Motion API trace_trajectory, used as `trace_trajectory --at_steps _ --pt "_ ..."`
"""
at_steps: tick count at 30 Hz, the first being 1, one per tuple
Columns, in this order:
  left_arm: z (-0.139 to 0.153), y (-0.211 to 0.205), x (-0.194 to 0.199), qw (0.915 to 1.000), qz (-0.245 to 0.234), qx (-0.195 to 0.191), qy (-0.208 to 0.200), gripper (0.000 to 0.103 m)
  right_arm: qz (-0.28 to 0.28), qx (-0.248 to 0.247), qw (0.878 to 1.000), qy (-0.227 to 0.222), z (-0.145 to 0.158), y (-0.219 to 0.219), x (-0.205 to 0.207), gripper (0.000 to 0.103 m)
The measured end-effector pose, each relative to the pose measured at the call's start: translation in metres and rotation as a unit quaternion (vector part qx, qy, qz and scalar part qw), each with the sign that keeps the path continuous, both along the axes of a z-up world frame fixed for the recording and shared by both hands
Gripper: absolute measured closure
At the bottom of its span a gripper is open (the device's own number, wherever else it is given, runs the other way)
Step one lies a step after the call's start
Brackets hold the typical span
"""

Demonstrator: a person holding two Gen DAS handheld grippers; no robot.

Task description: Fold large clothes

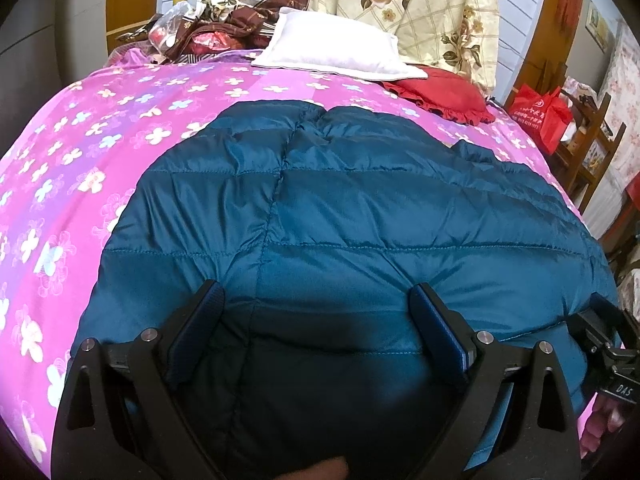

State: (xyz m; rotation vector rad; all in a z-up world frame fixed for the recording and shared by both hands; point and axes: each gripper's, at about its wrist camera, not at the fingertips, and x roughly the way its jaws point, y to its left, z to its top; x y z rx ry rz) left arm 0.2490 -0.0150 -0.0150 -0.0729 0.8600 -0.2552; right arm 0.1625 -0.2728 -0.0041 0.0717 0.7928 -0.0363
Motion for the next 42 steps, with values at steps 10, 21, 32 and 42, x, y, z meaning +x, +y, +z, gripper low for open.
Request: trace_trajectory --at_steps 10,21,32,42 --pt "0.001 0.000 -0.001 0.9999 -0.007 -0.014 -0.006 0.003 0.000 0.000 1.000 0.001 0.000 0.000 0.000 0.000" --pt "0.022 0.016 -0.020 0.9998 0.008 -0.018 0.004 0.003 -0.023 0.006 1.000 0.001 0.024 -0.006 -0.013 0.000" --pt "0.070 0.023 -0.126 0.9975 0.036 0.060 0.011 0.002 -0.050 0.024 0.998 -0.040 0.097 -0.015 -0.129 0.000" --pt "0.124 -0.007 -0.216 0.9959 -0.014 0.070 -0.055 0.002 -0.041 0.004 0.996 -0.073 0.140 -0.009 -0.220 0.000"
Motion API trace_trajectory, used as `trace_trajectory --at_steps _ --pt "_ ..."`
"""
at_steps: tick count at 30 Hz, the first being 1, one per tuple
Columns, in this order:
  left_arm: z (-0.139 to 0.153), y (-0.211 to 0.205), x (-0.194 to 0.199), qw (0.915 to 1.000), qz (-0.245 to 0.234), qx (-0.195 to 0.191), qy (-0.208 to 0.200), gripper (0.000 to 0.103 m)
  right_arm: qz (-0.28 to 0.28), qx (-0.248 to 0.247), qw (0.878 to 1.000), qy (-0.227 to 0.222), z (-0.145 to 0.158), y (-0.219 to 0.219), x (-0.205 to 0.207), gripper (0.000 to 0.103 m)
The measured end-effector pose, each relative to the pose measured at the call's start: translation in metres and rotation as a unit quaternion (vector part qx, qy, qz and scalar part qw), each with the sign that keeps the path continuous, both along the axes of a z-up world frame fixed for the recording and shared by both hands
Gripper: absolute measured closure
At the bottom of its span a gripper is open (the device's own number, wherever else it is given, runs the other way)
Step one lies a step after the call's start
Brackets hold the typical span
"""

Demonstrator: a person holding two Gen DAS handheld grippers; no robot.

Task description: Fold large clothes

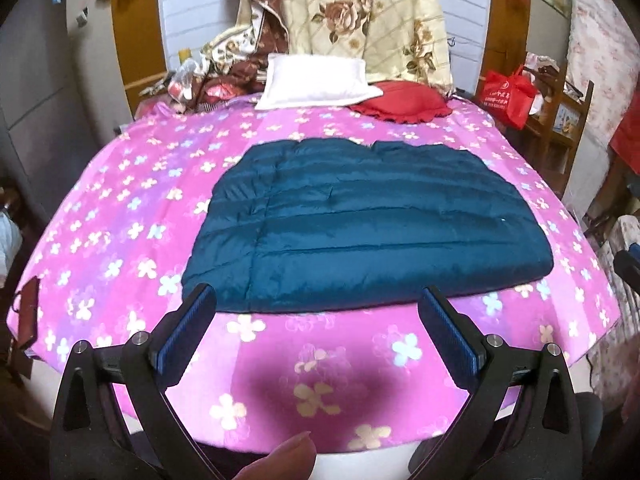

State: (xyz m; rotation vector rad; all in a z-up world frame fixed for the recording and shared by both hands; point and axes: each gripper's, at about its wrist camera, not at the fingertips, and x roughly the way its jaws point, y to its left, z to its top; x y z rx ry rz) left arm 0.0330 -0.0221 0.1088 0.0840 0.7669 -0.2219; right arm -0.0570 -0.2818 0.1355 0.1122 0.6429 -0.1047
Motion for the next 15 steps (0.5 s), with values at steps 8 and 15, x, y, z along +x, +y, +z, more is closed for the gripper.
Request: trace_trajectory --at_steps 8,15 --pt "0.002 -0.011 -0.034 0.9995 -0.024 -0.018 0.008 0.002 0.006 -0.004 1.000 -0.004 0.004 0.003 -0.033 0.000" --pt "-0.003 -0.020 -0.038 0.9994 -0.030 -0.011 0.012 0.002 0.007 -0.006 1.000 0.006 -0.004 0.004 -0.031 0.000"
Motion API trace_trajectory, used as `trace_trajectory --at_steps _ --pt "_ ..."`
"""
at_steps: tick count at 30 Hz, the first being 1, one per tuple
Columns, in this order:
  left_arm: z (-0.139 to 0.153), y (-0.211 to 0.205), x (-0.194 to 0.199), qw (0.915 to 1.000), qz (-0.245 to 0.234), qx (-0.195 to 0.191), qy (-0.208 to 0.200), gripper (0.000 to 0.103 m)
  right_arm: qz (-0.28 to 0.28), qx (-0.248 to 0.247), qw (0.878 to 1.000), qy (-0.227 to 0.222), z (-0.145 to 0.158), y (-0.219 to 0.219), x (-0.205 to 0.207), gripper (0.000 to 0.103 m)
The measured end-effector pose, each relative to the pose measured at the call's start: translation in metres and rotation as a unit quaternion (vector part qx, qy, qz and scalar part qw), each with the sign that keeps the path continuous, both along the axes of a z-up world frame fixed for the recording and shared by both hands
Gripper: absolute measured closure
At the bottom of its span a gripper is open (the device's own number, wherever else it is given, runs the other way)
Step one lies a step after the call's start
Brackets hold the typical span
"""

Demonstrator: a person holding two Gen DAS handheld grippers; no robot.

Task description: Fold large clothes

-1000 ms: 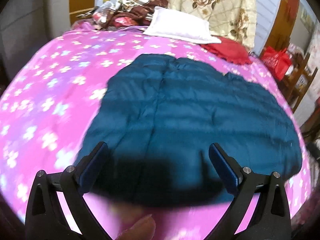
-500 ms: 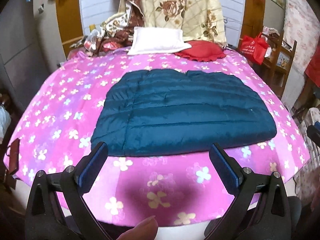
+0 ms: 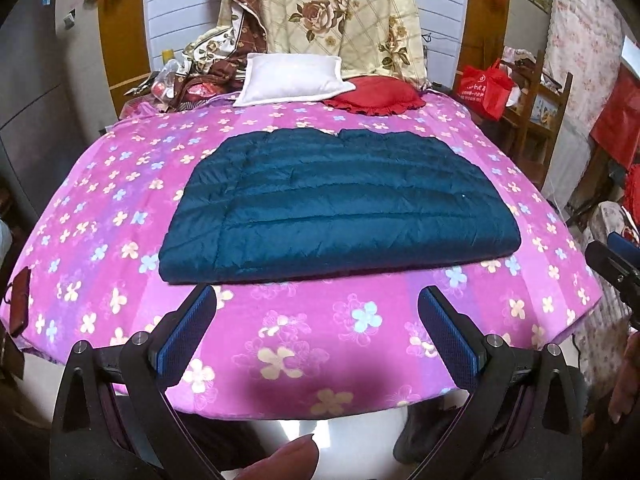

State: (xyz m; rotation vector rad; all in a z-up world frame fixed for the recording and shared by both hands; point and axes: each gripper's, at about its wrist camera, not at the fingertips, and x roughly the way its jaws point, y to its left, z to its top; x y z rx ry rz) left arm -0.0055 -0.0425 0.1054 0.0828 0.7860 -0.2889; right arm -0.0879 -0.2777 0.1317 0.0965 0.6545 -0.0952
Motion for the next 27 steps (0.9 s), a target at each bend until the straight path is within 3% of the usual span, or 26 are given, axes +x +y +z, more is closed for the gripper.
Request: trace_trajectory --at_steps 22,27 --pt "-0.015 0.005 0.009 0.9997 -0.003 -0.014 0.019 0.002 0.010 -0.003 1.000 0.016 -0.011 0.013 0.016 0.000" --pt "-0.015 0.005 0.007 1.0000 0.003 -0.006 0.007 0.002 0.012 -0.005 1.000 0.017 -0.011 0.017 0.018 0.000"
